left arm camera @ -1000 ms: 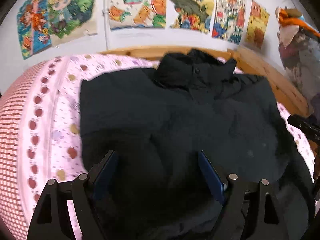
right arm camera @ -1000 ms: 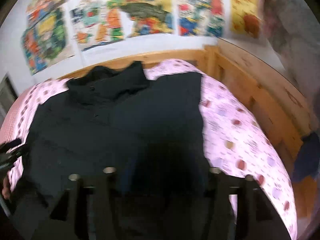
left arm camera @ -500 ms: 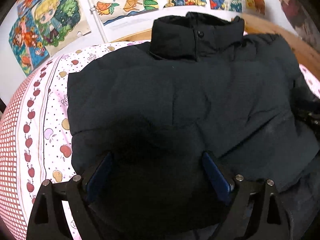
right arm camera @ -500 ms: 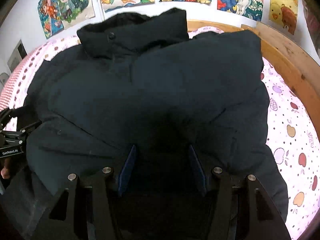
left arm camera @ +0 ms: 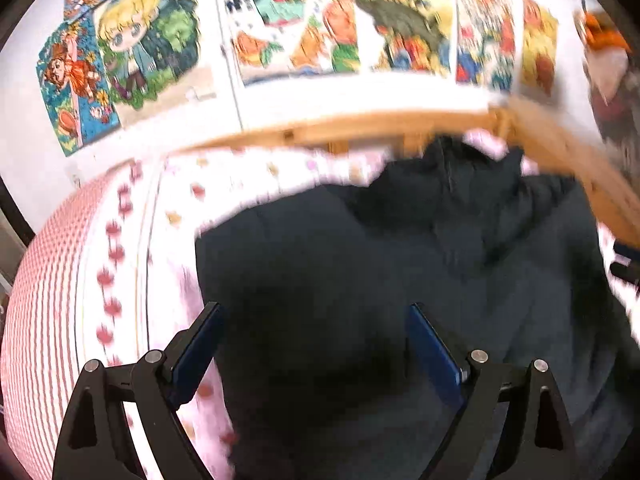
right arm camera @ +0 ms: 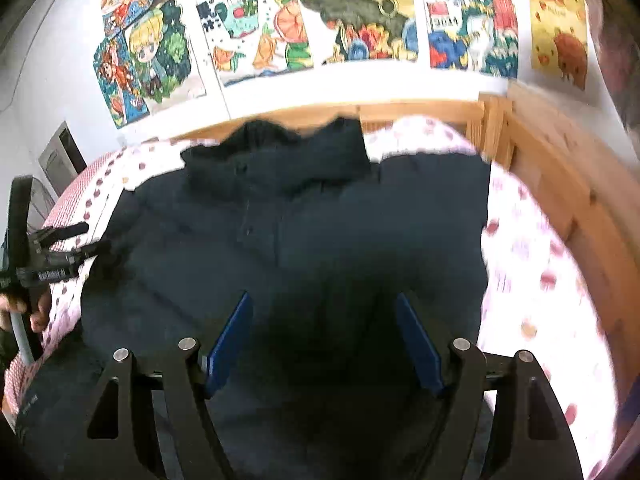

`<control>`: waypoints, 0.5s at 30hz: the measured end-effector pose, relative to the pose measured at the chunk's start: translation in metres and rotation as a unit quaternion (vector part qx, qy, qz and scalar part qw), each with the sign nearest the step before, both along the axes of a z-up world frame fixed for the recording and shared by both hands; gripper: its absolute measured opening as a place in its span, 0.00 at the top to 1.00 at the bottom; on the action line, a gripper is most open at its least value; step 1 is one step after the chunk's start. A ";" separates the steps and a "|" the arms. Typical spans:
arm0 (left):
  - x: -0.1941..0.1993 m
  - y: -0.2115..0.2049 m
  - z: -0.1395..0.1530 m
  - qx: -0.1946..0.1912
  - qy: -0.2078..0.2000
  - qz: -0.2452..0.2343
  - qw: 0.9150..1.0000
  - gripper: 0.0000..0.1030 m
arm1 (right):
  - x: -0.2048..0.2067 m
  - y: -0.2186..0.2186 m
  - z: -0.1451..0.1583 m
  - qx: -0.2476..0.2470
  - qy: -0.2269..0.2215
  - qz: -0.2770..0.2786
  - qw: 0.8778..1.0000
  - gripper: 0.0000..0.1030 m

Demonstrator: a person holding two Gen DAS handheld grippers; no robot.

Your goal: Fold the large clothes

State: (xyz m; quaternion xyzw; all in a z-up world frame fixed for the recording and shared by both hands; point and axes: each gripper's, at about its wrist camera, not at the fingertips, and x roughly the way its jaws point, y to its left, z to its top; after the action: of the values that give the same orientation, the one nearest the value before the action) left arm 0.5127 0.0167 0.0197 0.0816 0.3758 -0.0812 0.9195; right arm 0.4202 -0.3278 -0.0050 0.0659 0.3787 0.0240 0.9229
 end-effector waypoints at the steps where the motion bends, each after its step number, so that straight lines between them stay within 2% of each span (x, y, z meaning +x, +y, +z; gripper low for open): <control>1: 0.010 -0.002 0.006 -0.002 -0.010 0.000 1.000 0.12 | 0.007 0.002 0.004 -0.007 -0.005 0.001 1.000 0.33; 4: 0.036 -0.015 0.015 -0.010 -0.025 -0.018 0.999 0.12 | 0.036 0.005 0.007 -0.019 -0.015 0.003 1.000 0.33; 6: 0.052 -0.027 0.015 -0.007 -0.030 -0.031 0.999 0.12 | 0.062 0.005 0.013 -0.009 -0.023 -0.003 1.000 0.33; 8: 0.067 -0.039 0.012 0.001 -0.033 -0.036 0.999 0.15 | 0.087 0.000 0.020 0.024 -0.030 -0.017 0.999 0.33; 10: 0.081 -0.051 0.007 -0.007 -0.029 -0.044 0.999 0.20 | 0.111 -0.010 0.022 0.074 -0.034 -0.042 0.996 0.33; 13: 0.092 -0.068 -0.001 -0.019 -0.021 -0.058 0.998 0.31 | 0.142 -0.019 0.012 0.130 -0.029 -0.073 0.988 0.33; 15: 0.101 -0.076 -0.007 -0.014 -0.012 -0.062 0.998 0.55 | 0.160 -0.018 -0.002 0.153 -0.017 -0.087 0.984 0.34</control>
State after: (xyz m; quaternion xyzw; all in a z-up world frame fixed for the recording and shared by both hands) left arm 0.6136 -0.0591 0.0122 0.0931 0.3581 -0.1420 0.9181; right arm 0.5799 -0.3461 -0.0068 0.2384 0.3472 0.0021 0.9070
